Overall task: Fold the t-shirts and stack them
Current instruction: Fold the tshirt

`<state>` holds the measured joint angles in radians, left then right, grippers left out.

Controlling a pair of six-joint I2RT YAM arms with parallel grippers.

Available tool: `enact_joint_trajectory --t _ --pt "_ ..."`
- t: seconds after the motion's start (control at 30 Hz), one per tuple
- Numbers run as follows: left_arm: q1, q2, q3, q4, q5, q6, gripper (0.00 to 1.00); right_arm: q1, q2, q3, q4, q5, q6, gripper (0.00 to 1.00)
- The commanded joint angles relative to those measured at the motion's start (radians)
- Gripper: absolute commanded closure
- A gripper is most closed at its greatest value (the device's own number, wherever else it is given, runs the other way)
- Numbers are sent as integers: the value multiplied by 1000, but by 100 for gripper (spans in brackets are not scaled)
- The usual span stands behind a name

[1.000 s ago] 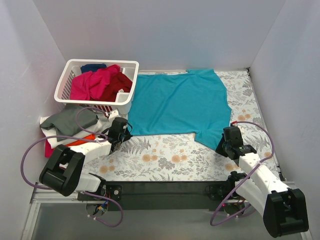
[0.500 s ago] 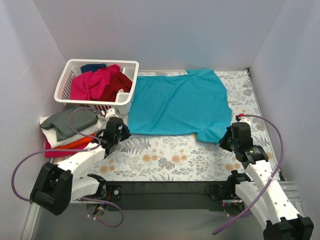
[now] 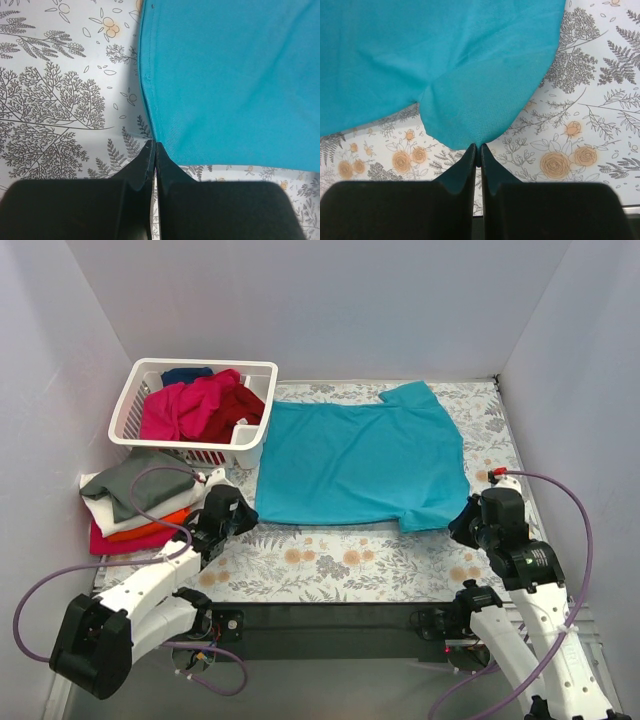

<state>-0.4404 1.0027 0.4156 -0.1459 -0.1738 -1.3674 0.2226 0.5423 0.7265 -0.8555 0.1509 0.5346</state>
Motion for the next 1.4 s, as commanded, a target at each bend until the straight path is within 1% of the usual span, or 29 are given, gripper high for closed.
enact_joint_trajectory --t 0.0,0.07,0.17,0.2,0.27,0.43,0.53,0.57,0.6,0.8,0.97,1.0,1.13,1.23,1.37 --pt "5 -67 -1 -26 26 -15 100 0 11 37 -47 21 -13 99" --pt "5 -55 9 5 45 -15 100 0 34 33 -10 33 -27 99" --pt "6 29 46 41 30 -6 100 -2 90 16 56 53 -53 99" --pt "8 54 57 52 22 -4 100 0 117 10 108 65 -59 99" --pt "14 118 94 71 19 4 100 0 149 5 157 79 -71 99" --pt "58 177 164 100 -12 39 100 -2 298 36 260 137 -133 99" --pt "92 223 210 132 28 65 100 -2 399 65 305 163 -146 99" --pt "101 262 227 135 33 71 100 -2 425 74 312 167 -163 99" --pt "106 281 257 134 39 83 100 -2 474 89 317 174 -168 99" --pt "129 402 362 137 53 131 100 -9 632 214 340 213 -214 99" --pt "137 459 414 135 54 155 100 -23 745 309 346 222 -245 99" --pt "138 468 422 135 45 157 100 -29 787 339 345 222 -248 99" --pt "141 508 451 140 19 168 100 -42 876 405 352 207 -272 99" --pt "143 524 459 186 8 171 100 -49 946 461 354 199 -286 99" --pt "141 548 477 209 -10 174 100 -55 1024 522 354 185 -300 99"
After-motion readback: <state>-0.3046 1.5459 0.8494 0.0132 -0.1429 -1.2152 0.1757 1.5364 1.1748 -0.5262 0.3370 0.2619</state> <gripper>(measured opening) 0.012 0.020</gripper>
